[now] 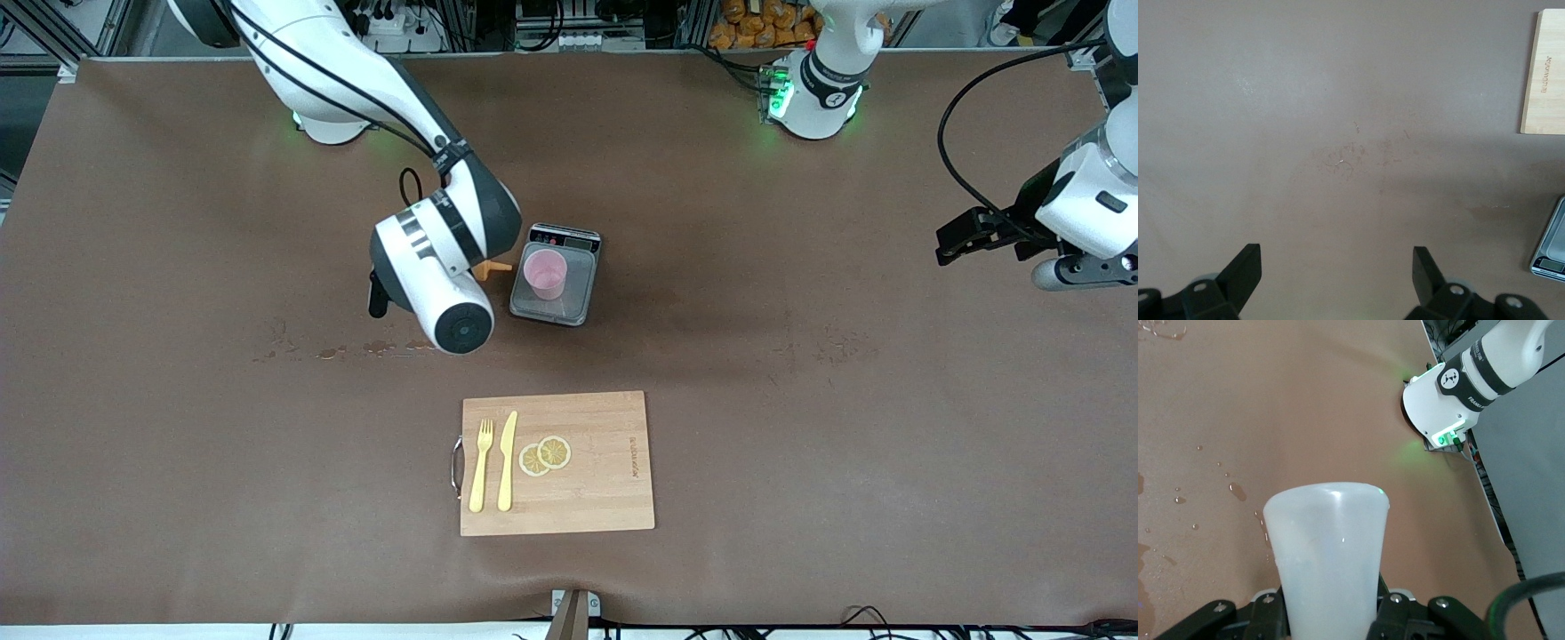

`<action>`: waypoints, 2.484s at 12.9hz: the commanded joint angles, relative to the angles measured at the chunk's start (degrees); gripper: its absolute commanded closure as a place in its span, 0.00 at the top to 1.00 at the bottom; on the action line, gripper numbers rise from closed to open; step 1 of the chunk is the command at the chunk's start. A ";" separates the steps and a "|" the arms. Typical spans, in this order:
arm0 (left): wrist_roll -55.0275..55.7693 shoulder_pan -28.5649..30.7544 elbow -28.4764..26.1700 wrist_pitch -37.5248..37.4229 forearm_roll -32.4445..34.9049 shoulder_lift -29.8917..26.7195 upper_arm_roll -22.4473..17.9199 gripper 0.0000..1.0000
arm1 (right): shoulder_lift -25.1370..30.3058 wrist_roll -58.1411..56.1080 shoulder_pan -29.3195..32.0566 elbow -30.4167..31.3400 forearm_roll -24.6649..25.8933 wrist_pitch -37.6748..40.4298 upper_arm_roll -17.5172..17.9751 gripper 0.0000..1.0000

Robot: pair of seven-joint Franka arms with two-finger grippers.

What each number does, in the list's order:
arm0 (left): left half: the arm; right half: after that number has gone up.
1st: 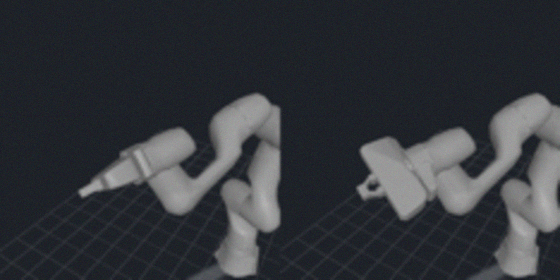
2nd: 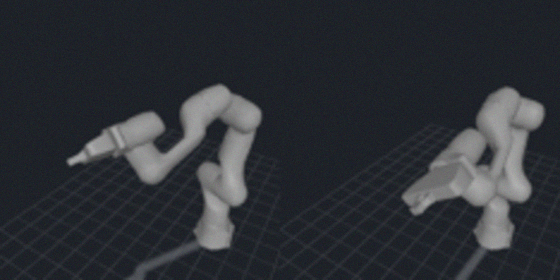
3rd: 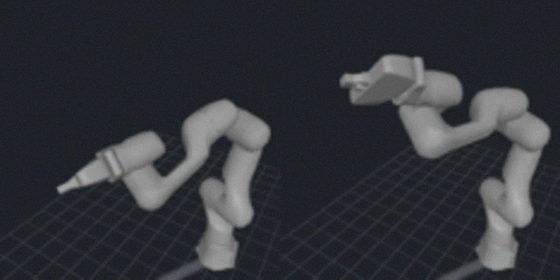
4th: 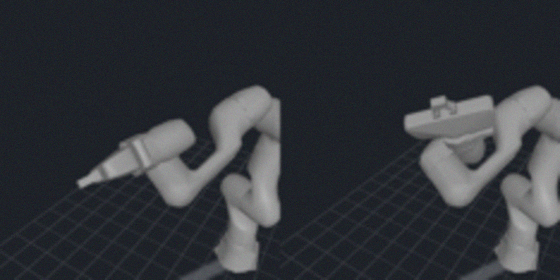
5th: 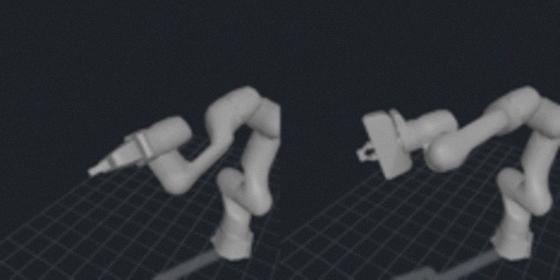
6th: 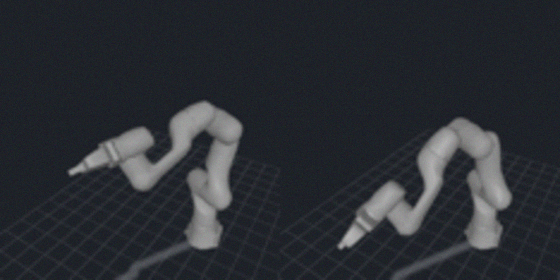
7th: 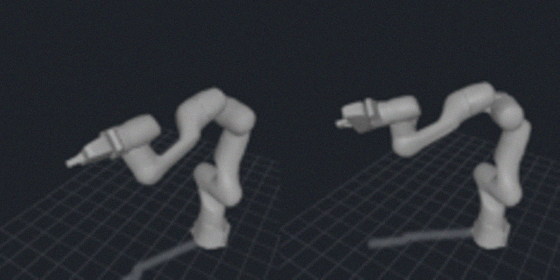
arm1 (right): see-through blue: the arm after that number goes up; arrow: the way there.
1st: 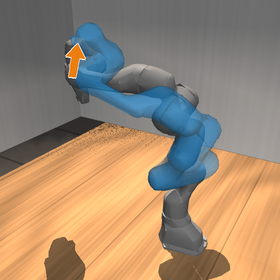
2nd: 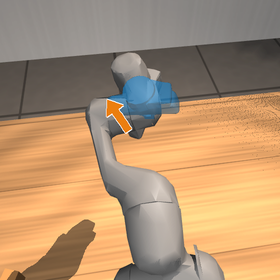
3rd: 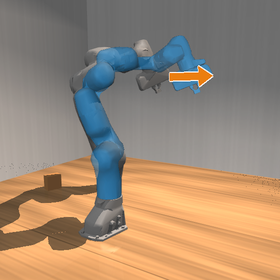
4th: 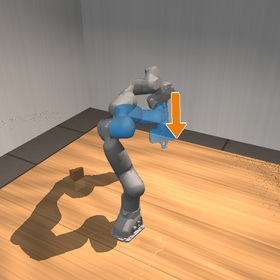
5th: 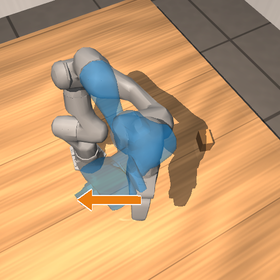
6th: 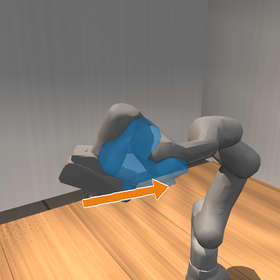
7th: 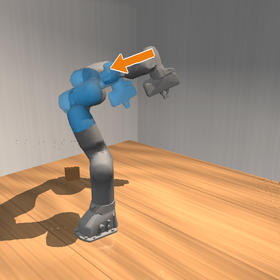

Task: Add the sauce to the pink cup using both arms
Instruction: 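Carry the sauce bottle back beside the scale with the right gripper, then lower the bottle upright onto the table and open the right gripper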

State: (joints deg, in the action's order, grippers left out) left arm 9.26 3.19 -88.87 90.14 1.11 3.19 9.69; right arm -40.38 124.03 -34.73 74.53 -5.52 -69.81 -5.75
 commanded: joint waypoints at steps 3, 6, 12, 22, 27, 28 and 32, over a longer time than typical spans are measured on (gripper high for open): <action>-0.21 -0.20 -0.43 -0.32 -1.11 -0.56 -0.20 1.00 | 4.51 -14.83 8.86 0.35 -6.06 0.20 0.47 0.00; -0.03 -0.29 -0.34 -0.32 -1.03 -0.56 -0.20 1.00 | 5.31 -24.86 15.55 0.44 -11.08 0.20 0.47 0.00; 0.05 -0.12 -0.43 -0.41 -0.32 -0.65 0.50 1.00 | 5.14 -46.21 29.95 0.96 -21.44 2.48 0.47 0.00; 0.23 -1.08 -0.16 -0.32 -0.24 -0.56 0.68 1.00 | -4.08 -84.21 51.77 5.27 -29.18 6.01 0.47 0.01; 0.41 -1.08 -0.16 -0.41 -0.15 -0.65 1.55 1.00 | -9.97 -95.01 53.35 5.36 -30.87 3.81 0.39 0.03; 0.41 -0.99 -0.16 -0.41 -0.15 -0.65 1.56 1.00 | -11.11 -97.38 54.14 5.36 -30.78 3.46 0.39 0.02; 0.41 -1.17 -0.16 -0.32 -0.15 -0.47 1.64 1.00 | -12.44 -100.12 54.68 5.36 -30.34 2.14 0.30 0.03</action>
State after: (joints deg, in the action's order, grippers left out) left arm 9.26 2.33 -88.96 90.15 1.11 3.20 11.28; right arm -53.17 24.24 18.98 80.46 -35.06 -68.30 -6.31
